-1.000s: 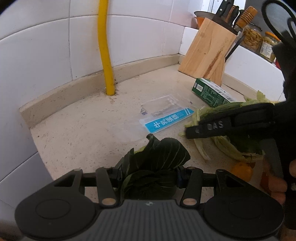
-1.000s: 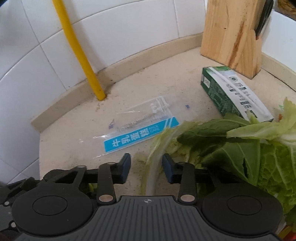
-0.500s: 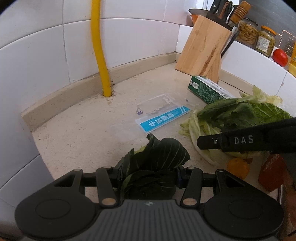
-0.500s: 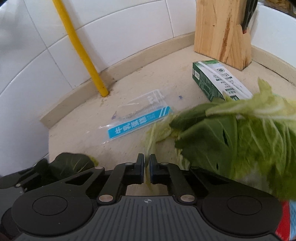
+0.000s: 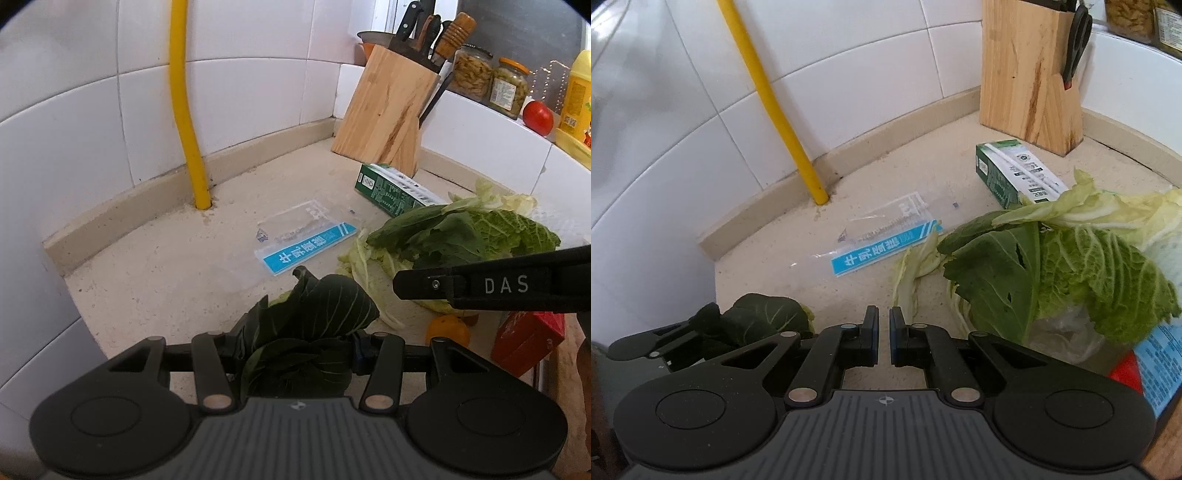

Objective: Collect trash
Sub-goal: 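Close the right tool on a pale cabbage leaf scrap while the left holds the bok choy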

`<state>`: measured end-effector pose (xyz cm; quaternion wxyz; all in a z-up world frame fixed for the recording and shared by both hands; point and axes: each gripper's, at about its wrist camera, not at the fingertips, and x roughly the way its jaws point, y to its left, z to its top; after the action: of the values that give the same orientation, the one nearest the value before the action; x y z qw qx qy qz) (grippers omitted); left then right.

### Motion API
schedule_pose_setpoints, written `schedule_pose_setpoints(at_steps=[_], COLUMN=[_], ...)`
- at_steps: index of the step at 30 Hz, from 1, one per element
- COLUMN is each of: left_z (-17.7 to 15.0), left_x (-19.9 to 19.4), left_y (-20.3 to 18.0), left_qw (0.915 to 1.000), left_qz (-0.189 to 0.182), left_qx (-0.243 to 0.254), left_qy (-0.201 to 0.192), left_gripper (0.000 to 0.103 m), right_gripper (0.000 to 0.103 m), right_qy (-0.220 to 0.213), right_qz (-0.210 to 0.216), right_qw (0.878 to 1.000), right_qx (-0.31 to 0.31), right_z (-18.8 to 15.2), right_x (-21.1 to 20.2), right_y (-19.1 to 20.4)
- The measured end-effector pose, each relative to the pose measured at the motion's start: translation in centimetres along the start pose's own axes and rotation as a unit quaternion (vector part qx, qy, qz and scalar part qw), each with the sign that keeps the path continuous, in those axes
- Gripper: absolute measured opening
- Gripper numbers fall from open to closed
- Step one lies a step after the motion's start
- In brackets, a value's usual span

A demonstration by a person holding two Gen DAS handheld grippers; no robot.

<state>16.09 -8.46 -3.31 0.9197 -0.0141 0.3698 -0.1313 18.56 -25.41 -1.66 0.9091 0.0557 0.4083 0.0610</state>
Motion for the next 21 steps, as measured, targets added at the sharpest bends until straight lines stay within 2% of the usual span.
schedule_pose_setpoints(at_steps=[9, 11, 12, 14, 16, 18, 21], left_z=[-0.6, -0.6, -0.6, -0.7, -0.8, -0.8, -0.8], left_x=[-0.3, -0.1, 0.0, 0.2, 0.5, 0.7, 0.9], left_y=[0.6, 0.7, 0.7, 0.8, 1.0, 1.2, 1.3], left_qw=[1.0000, 0.9999, 0.9999, 0.9998, 0.9997, 0.9995, 0.9993], left_qz=[0.002, 0.000, 0.001, 0.001, 0.001, -0.001, 0.000], left_qx=[-0.009, -0.011, -0.013, -0.015, -0.019, -0.026, -0.032], left_qy=[0.004, 0.006, 0.007, 0.009, 0.012, 0.015, 0.016], left_gripper=[0.043, 0.043, 0.043, 0.043, 0.043, 0.043, 0.043], right_gripper=[0.009, 0.024, 0.028, 0.053, 0.064, 0.061, 0.043], right_qy=[-0.001, 0.001, 0.003, -0.001, -0.003, 0.001, 0.013], right_qz=[-0.001, -0.008, -0.009, -0.018, -0.023, -0.030, -0.035], right_qw=[1.000, 1.000, 1.000, 0.999, 1.000, 1.000, 0.999], right_qx=[0.011, 0.018, 0.019, 0.026, 0.016, 0.005, -0.004], right_z=[-0.4, -0.2, -0.1, 0.4, 0.8, 1.1, 1.7], right_x=[0.2, 0.9, 1.3, 2.3, 3.4, 4.6, 6.7], right_y=[-0.1, -0.2, -0.2, -0.2, 0.0, 0.4, 0.6])
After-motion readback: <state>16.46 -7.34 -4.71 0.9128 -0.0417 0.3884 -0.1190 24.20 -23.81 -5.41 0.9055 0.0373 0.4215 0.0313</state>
